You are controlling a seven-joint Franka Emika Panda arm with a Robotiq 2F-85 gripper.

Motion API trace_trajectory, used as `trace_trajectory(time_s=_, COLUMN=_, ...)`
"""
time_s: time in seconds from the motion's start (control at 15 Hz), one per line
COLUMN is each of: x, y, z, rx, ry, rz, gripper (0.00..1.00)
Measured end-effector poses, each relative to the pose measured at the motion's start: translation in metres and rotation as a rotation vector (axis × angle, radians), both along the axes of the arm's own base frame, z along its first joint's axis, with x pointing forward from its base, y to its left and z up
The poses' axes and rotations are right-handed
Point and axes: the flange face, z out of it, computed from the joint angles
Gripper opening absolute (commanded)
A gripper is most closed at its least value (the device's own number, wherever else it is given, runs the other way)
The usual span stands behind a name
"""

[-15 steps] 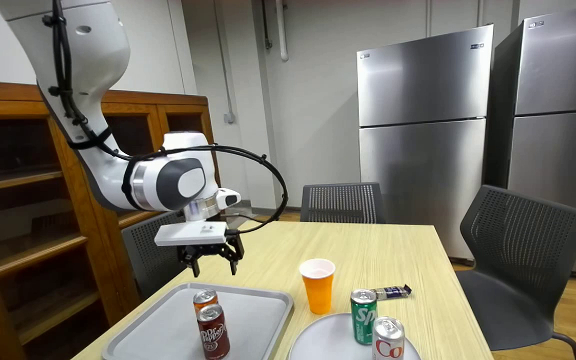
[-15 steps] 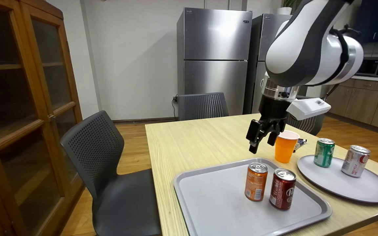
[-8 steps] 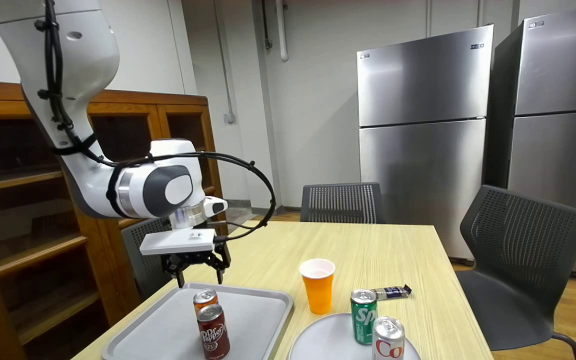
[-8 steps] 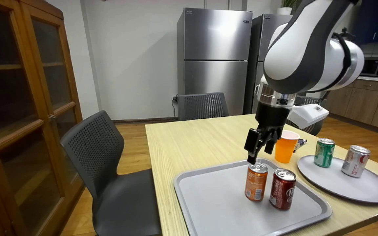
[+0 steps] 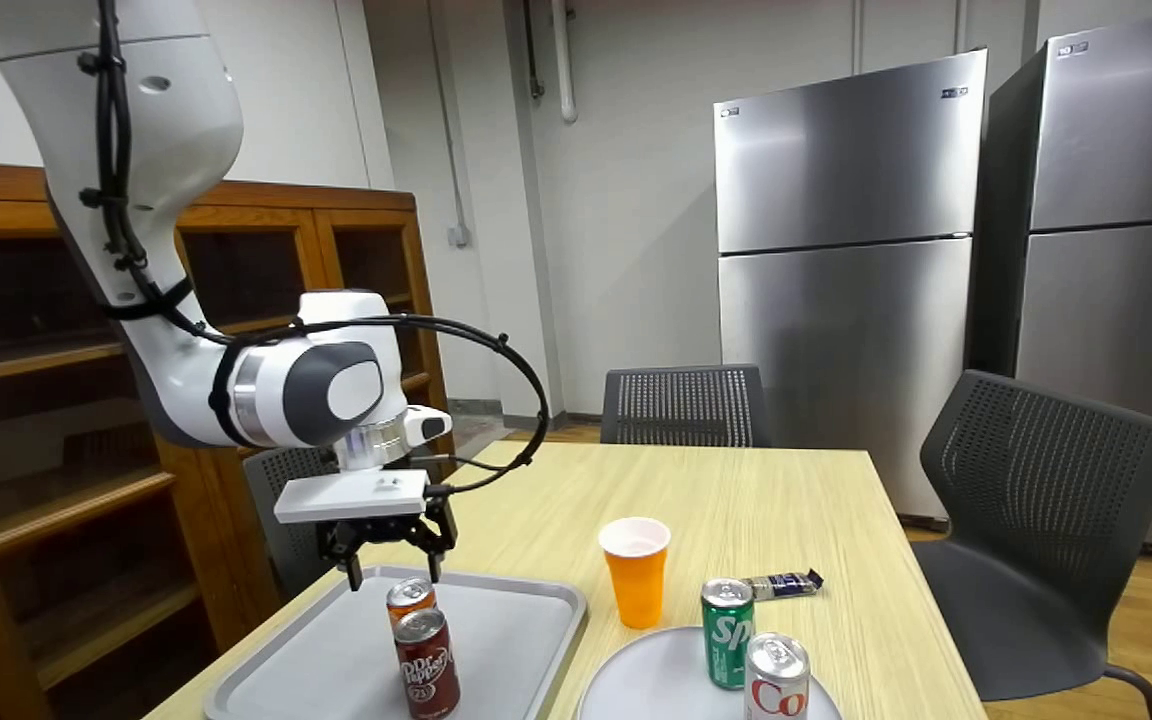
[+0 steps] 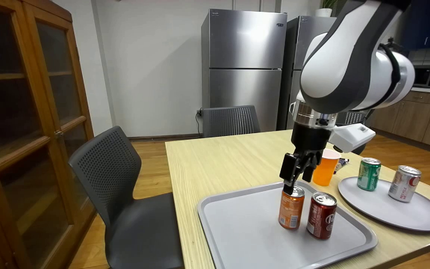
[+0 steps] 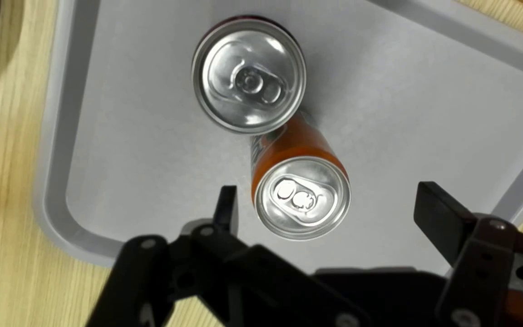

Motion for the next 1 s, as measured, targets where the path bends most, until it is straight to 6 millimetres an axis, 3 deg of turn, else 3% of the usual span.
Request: trace_trajectory(time_s=1.0, x=-0.002, y=0.000, z=-0.026, rx=-0.013, ry=0.051, rz=0.033, gripper=1.00)
